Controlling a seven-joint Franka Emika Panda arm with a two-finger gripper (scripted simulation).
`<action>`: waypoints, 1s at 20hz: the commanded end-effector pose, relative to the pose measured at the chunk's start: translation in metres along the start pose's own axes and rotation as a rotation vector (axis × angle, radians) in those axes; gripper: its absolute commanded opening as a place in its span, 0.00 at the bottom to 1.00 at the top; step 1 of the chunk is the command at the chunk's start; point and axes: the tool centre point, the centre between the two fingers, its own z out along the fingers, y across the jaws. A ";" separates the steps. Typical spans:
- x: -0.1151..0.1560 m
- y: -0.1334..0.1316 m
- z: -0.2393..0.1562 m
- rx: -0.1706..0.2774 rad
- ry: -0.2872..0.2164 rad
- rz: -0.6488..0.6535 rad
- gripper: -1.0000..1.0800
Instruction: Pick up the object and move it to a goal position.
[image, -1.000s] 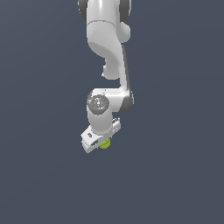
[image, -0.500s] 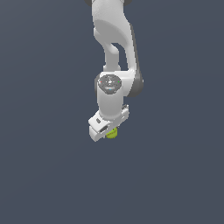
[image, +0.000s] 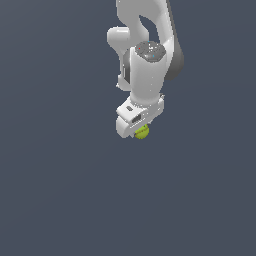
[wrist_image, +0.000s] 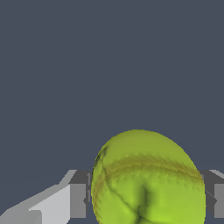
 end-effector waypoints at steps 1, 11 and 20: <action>0.001 -0.019 -0.025 -0.002 0.001 0.000 0.00; 0.003 -0.098 -0.127 -0.003 0.001 -0.001 0.00; 0.008 -0.166 -0.216 -0.002 0.001 -0.001 0.00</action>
